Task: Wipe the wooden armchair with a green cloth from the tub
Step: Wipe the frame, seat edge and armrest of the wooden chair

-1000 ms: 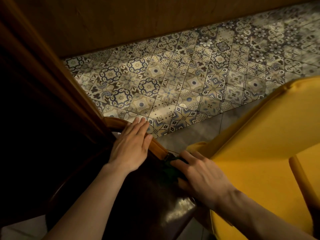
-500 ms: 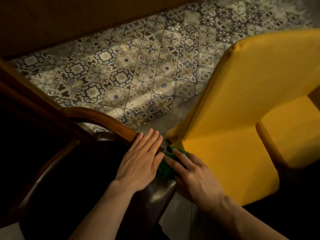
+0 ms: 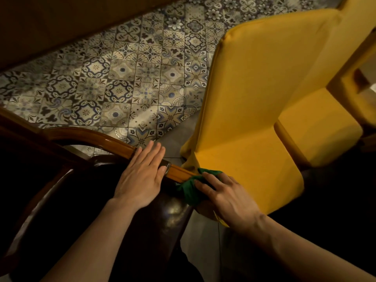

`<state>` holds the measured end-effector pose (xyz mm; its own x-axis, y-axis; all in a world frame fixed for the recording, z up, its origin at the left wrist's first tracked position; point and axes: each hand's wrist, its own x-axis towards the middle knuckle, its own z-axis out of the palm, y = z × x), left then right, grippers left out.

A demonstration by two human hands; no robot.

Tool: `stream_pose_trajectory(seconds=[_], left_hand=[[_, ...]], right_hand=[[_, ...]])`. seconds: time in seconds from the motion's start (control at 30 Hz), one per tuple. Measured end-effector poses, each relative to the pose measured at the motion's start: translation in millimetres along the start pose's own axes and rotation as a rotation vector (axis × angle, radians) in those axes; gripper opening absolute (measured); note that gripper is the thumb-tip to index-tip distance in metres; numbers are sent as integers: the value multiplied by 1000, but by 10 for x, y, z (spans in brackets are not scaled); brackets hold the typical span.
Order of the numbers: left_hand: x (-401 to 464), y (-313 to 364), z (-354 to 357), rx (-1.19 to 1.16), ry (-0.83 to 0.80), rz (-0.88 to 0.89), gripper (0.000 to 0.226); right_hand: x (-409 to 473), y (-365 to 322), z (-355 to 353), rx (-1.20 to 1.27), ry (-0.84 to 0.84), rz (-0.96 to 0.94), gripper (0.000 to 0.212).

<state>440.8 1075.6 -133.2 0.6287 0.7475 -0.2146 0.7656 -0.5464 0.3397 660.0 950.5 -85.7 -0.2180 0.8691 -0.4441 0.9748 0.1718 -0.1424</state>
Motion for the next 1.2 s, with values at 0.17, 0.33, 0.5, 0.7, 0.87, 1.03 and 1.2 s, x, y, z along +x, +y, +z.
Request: stream_pose_trajectory(seconds=[0.17, 0.33, 0.5, 0.7, 0.87, 1.03, 1.2], left_hand=[[27, 5, -34, 7, -53, -13, 61], [11, 96, -122, -77, -111, -57, 62], [-300, 361, -309, -255, -83, -24, 65], [-644, 778, -931, -321, -170, 124, 91], [-913, 877, -1719, -310, 73, 142, 66], [-1366, 648, -2594, -185, 303, 128, 33], [-1993, 389, -3290, -73, 409, 91, 29]], right_hand=[[-204, 32, -77, -100, -51, 21, 56], [-381, 84, -207, -126, -131, 85, 40], [-624, 78, -442, -13, -62, 152, 39], [-729, -315, -1159, 237, 204, 108, 41], [-778, -831, -1851, 502, 402, 14, 39], [-925, -1281, -2489, 518, 408, -121, 58], [-1064, -1819, -3003, 491, 469, -202, 49]])
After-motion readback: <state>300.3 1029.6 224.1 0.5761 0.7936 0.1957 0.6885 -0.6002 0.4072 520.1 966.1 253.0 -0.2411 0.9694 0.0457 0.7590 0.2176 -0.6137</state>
